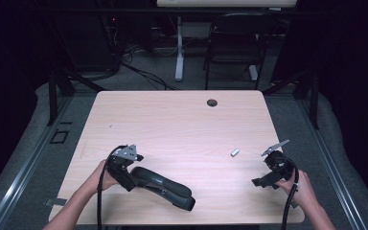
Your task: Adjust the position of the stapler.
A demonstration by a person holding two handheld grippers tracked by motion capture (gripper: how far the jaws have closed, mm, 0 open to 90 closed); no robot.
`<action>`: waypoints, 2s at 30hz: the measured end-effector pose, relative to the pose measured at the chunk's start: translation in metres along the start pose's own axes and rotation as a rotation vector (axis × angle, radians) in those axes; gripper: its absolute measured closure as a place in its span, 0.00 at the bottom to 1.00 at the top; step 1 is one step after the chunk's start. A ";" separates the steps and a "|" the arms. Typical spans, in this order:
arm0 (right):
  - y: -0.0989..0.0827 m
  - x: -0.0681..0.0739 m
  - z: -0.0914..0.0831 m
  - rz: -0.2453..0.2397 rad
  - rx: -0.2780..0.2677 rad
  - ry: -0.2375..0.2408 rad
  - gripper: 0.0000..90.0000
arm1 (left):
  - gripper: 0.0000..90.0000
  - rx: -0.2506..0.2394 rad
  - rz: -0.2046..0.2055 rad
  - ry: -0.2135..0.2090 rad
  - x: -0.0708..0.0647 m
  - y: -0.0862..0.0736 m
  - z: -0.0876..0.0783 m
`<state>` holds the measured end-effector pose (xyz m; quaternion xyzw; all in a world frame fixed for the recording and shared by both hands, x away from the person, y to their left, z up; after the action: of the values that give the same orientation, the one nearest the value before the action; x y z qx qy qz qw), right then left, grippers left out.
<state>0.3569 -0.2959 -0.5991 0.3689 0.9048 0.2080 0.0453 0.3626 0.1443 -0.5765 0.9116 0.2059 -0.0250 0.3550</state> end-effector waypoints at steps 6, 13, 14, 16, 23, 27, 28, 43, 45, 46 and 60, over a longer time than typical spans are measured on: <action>0.000 0.000 0.001 0.000 0.006 -0.003 0.00 | 0.00 0.016 0.030 -0.028 -0.007 0.006 0.008; 0.000 0.000 0.001 -0.005 0.001 0.006 0.00 | 0.00 0.037 0.038 -0.032 -0.011 0.008 0.015; 0.000 0.000 0.001 -0.006 0.006 0.011 0.00 | 0.00 0.040 0.036 -0.033 -0.011 0.008 0.016; 0.000 0.000 0.001 -0.004 0.011 0.011 0.00 | 0.02 0.048 0.039 -0.030 -0.012 0.008 0.017; -0.001 0.000 0.001 -0.011 0.022 0.001 0.00 | 0.19 0.089 0.080 -0.036 -0.018 0.005 0.023; -0.001 0.000 0.001 -0.012 0.025 -0.005 0.00 | 0.20 0.086 0.086 -0.038 -0.018 0.005 0.022; -0.002 0.000 0.001 -0.014 0.028 -0.002 0.00 | 0.21 0.090 0.089 -0.039 -0.017 0.004 0.022; -0.001 0.000 0.000 -0.004 0.015 -0.013 0.00 | 0.41 0.066 0.066 0.008 -0.012 0.005 0.019; -0.001 -0.001 0.000 -0.003 0.016 -0.015 0.00 | 0.41 0.062 0.065 0.012 -0.012 0.005 0.019; -0.001 -0.001 0.000 -0.003 0.016 -0.015 0.01 | 0.41 0.064 0.065 0.013 -0.012 0.005 0.019; 0.000 -0.001 0.001 -0.003 0.019 -0.027 0.01 | 0.50 0.064 0.087 0.020 -0.015 0.008 0.021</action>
<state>0.3576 -0.2968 -0.6001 0.3708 0.9065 0.1942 0.0544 0.3537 0.1197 -0.5839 0.9307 0.1687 -0.0070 0.3245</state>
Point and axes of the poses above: each handheld gripper's, and its own axes: z roughly forward along the jaws, y roughly out of its top, x roughly to its left, the point moved 7 cm from there along z, roughly forward along the jaws, and after that the axes turned 8 degrees about -z, right-handed, at the moved point
